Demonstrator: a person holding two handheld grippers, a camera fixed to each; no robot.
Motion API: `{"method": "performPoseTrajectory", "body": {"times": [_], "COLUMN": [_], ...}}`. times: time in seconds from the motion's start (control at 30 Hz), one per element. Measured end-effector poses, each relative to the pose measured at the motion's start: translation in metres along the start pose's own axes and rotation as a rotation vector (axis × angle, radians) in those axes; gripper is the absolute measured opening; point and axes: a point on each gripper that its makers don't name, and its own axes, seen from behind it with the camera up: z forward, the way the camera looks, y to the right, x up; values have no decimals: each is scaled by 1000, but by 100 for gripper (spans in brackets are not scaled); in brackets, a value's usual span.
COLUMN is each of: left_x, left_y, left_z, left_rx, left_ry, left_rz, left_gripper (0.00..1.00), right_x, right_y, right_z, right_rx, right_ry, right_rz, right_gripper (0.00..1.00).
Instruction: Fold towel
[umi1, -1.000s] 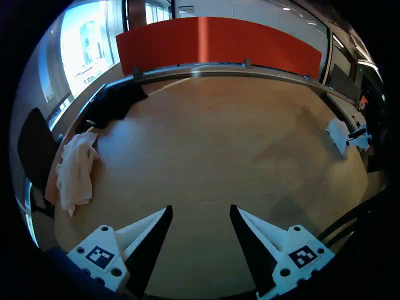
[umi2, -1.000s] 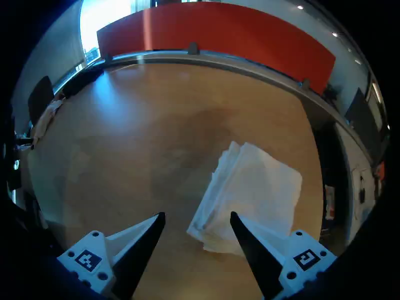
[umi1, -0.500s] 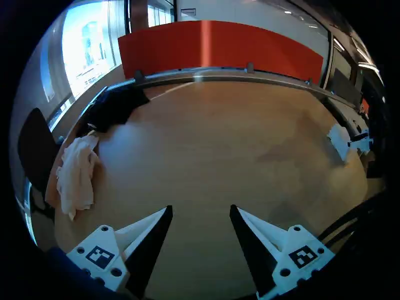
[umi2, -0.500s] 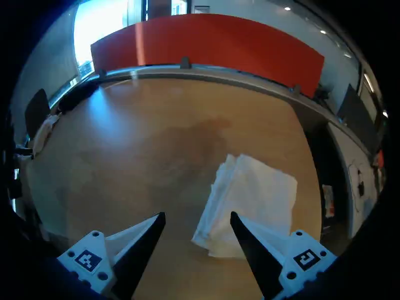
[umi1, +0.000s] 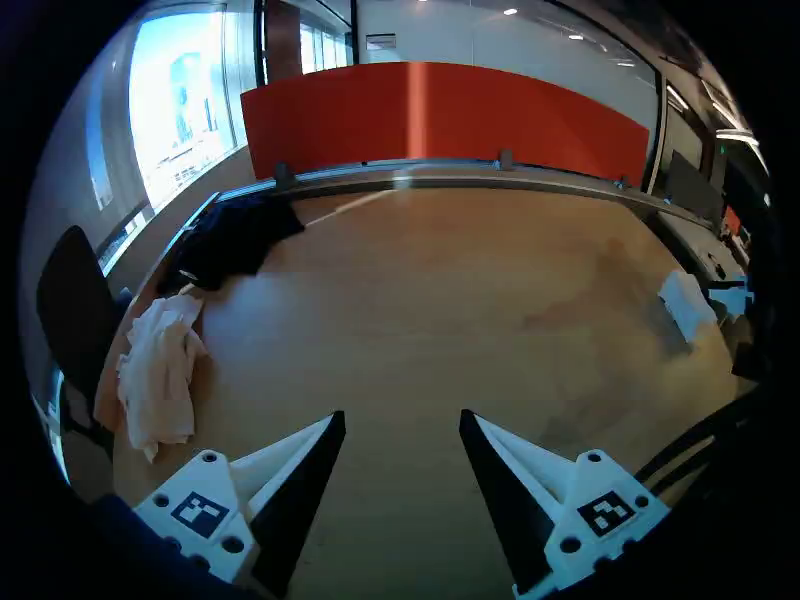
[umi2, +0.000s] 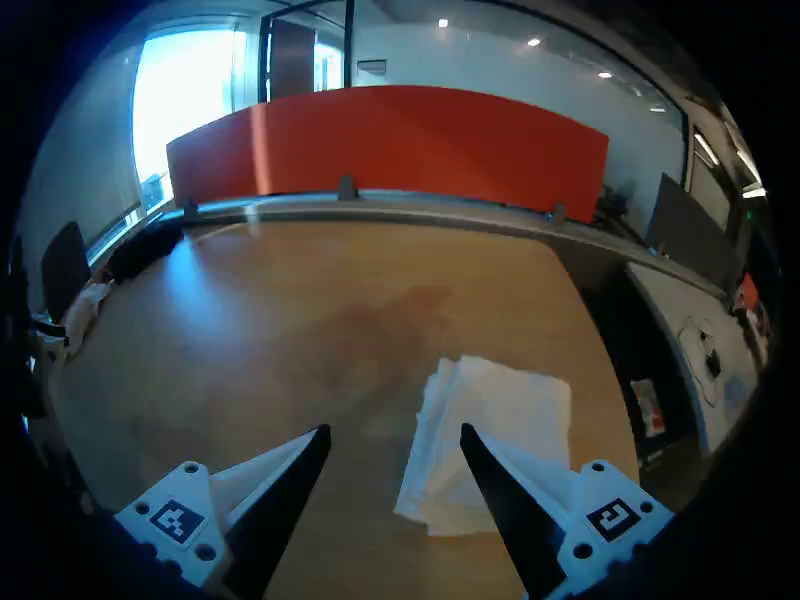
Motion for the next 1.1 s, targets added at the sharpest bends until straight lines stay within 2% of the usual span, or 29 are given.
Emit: {"method": "performPoseTrajectory", "body": {"times": [0.27, 0.57, 0.77, 0.97, 1.1], "left_x": [12, 28, 46, 64, 81], "left_y": [-3, -5, -6, -5, -7], "left_z": [2, 5, 6, 7, 5], "left_rx": [4, 8, 8, -1, -3], "left_ry": [28, 70, 119, 177, 243], "left_rz": [-7, -11, -21, -45, -66], "left_gripper": [84, 84, 84, 84, 84], "right_x": [31, 53, 82, 96, 104], "right_y": [5, 12, 17, 17, 16], "right_z": [-12, -21, -34, -39, -42], "right_rx": [-45, -96, -135, -151, -153], "right_ry": [186, 298, 420, 471, 489], "right_rz": [33, 39, 33, 32, 33], "right_gripper": [100, 100, 100, 100, 100]}}
